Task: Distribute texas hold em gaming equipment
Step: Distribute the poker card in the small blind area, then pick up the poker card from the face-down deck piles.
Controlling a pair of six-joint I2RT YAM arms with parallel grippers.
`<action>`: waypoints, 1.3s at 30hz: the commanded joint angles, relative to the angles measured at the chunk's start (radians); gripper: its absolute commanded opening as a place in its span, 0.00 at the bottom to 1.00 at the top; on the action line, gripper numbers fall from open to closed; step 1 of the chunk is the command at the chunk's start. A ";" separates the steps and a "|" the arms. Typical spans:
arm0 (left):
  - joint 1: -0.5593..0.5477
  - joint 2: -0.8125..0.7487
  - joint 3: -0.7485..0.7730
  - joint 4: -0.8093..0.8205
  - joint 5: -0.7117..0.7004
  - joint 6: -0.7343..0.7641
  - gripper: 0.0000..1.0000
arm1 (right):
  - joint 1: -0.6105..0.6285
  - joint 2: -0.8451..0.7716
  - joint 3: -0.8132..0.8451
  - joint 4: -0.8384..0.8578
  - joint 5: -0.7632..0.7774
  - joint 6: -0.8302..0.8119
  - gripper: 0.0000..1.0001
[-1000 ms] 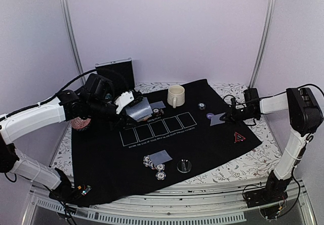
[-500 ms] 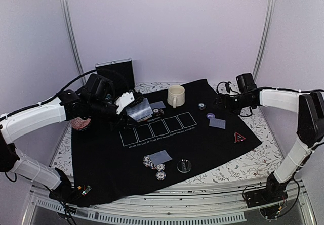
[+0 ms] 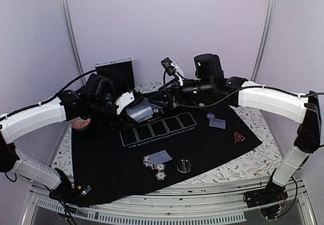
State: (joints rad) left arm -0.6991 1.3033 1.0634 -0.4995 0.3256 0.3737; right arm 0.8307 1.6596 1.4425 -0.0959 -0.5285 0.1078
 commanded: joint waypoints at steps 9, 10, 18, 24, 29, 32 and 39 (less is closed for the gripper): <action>0.001 -0.005 0.023 0.009 0.020 0.008 0.44 | 0.037 0.228 0.196 -0.089 0.011 -0.038 0.87; 0.001 -0.006 0.023 0.008 0.019 0.009 0.44 | 0.038 0.234 0.202 -0.101 0.011 -0.040 0.82; 0.002 -0.004 0.024 0.008 0.014 0.008 0.43 | 0.036 0.154 0.128 -0.122 0.071 -0.060 0.43; 0.001 -0.002 0.024 0.008 0.009 0.008 0.43 | 0.037 0.122 0.114 -0.131 0.062 -0.060 0.18; 0.001 -0.003 0.024 0.008 0.006 0.007 0.43 | 0.037 0.103 0.114 -0.154 0.077 -0.058 0.03; 0.001 -0.005 0.023 0.009 0.006 0.007 0.43 | 0.037 0.077 0.109 -0.184 0.110 -0.062 0.02; 0.001 -0.007 0.023 0.009 0.003 0.007 0.43 | 0.005 -0.056 0.081 -0.197 0.108 -0.066 0.02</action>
State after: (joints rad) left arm -0.6991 1.3033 1.0634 -0.5003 0.3244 0.3737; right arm 0.8608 1.7153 1.5410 -0.2916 -0.4282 0.0460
